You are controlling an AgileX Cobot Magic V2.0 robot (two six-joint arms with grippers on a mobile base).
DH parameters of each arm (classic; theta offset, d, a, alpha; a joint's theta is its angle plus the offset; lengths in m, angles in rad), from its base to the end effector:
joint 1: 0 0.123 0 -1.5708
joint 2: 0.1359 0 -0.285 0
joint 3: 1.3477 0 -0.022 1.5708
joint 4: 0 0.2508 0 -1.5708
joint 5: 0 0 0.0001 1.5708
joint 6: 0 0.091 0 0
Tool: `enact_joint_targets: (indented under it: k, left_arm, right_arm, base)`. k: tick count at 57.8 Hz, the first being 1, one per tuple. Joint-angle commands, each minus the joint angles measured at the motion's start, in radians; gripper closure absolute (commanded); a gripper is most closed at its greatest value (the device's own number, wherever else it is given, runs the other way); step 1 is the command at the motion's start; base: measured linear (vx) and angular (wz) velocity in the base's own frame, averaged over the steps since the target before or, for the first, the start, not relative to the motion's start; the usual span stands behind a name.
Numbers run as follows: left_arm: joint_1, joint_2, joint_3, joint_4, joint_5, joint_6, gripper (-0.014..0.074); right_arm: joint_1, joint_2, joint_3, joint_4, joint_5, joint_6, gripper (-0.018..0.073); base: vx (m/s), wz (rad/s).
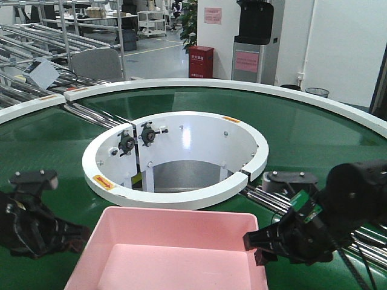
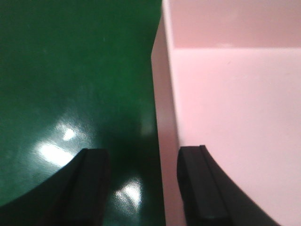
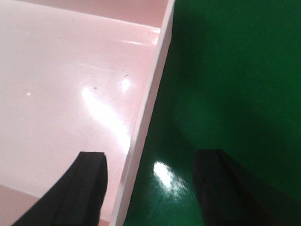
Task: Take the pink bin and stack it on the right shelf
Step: 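Lower both grippers onto opposite side walls of the pink bin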
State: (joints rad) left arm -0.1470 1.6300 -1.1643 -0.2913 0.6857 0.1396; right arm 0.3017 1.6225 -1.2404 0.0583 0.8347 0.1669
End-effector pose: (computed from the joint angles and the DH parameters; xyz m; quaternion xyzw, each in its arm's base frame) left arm 0.3353 -0.0664 0.2530 0.0520 0.9603 -0.1180 0.2475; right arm 0.3219 0.1043 0.2689 -0.0514 0.9741 0.0754 0.2069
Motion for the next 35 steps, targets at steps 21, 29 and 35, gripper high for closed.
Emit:
enact_joint_targets:
  k: [21,29,35]
  left_arm:
    - [-0.069,0.043,-0.037,-0.087,-0.109,0.097,0.0138]
    - [-0.074,0.067,-0.037,-0.078,-0.112,0.093,0.0138]
    - [-0.074,0.083,-0.037,-0.080,-0.112,0.086,0.0150]
  right_arm:
    - [0.000,0.038,-0.033,0.003,-0.092,0.001,0.0114]
    - [0.000,0.040,-0.033,0.006,-0.099,0.001,0.0114]
    - [0.000,0.062,-0.033,0.010,-0.100,0.001,0.0114]
  base:
    - [0.00,0.00]
    - [0.00,0.00]
    - [0.00,0.00]
